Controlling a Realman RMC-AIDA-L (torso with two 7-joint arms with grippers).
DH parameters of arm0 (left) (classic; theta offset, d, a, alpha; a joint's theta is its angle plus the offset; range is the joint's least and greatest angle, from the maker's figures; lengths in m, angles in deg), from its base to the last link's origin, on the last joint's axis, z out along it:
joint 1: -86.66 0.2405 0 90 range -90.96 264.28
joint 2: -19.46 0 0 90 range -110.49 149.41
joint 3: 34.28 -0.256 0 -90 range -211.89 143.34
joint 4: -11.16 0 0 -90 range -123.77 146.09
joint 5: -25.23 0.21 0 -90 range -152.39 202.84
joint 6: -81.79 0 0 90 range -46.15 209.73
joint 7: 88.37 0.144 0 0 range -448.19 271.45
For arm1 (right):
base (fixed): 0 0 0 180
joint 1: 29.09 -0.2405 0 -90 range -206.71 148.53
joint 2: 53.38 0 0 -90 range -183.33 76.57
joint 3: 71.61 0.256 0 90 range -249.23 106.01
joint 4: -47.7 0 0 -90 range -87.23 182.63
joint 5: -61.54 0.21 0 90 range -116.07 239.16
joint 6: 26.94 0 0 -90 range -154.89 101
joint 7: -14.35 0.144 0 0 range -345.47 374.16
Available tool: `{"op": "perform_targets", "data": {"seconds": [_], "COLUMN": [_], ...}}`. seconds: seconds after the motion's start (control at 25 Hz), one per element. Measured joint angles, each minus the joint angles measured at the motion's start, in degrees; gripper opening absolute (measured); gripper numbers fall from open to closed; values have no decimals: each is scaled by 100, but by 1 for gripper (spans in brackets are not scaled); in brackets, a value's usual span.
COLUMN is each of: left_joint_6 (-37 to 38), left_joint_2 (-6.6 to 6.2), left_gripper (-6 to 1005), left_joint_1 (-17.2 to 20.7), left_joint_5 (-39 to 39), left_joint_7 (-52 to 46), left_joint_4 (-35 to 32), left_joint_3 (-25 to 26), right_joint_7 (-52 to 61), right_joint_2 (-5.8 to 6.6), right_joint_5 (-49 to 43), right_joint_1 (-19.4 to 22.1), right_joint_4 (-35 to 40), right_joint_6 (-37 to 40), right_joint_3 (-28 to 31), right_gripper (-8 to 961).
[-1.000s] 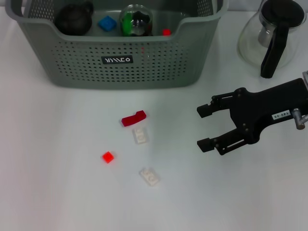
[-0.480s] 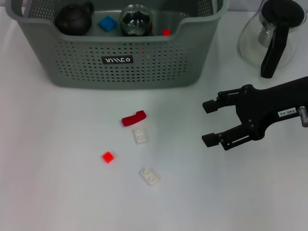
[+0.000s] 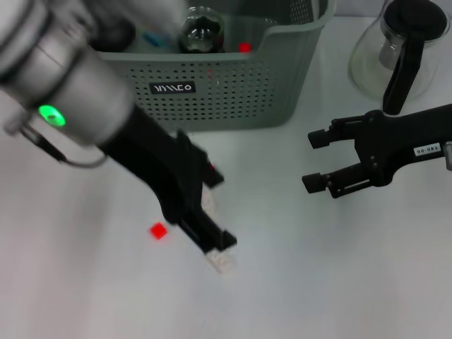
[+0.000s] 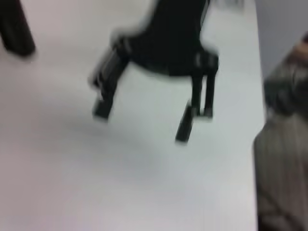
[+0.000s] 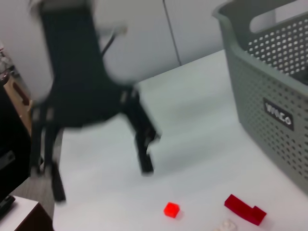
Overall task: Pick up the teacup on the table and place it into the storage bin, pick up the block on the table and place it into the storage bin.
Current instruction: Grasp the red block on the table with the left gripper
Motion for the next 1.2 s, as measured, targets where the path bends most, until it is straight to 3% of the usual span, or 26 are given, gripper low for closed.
{"op": "perform_targets", "data": {"seconds": [0.08,0.28,0.48,0.68,1.2], "left_joint_6": [-161,-914,-1173,-1668,-2278], "left_joint_2": [126,119,110,120,126], "left_gripper": [952,951,951,950,946], "left_joint_1": [22,34,18,-14,122], "left_joint_5": [418,1363,1817,2549,2813], "left_joint_7": [-170,-878,-873,-862,-1040], "left_joint_4": [24,233,522,1287,1647], "left_joint_3": [-510,-1730,-1973,-2255,-2947], "right_joint_7": [26,31,-7,-17,-28], "right_joint_2": [9,3,-27,-43,-21], "right_joint_5": [10,12,14,18,18], "right_joint_1": [-20,-56,-77,-77,-72], "right_joint_4": [0,0,0,-41,-51], "right_joint_6": [-27,-130,-220,-307,-381], "right_joint_3": [30,69,55,62,72], "right_gripper": [927,927,927,927,927]}}
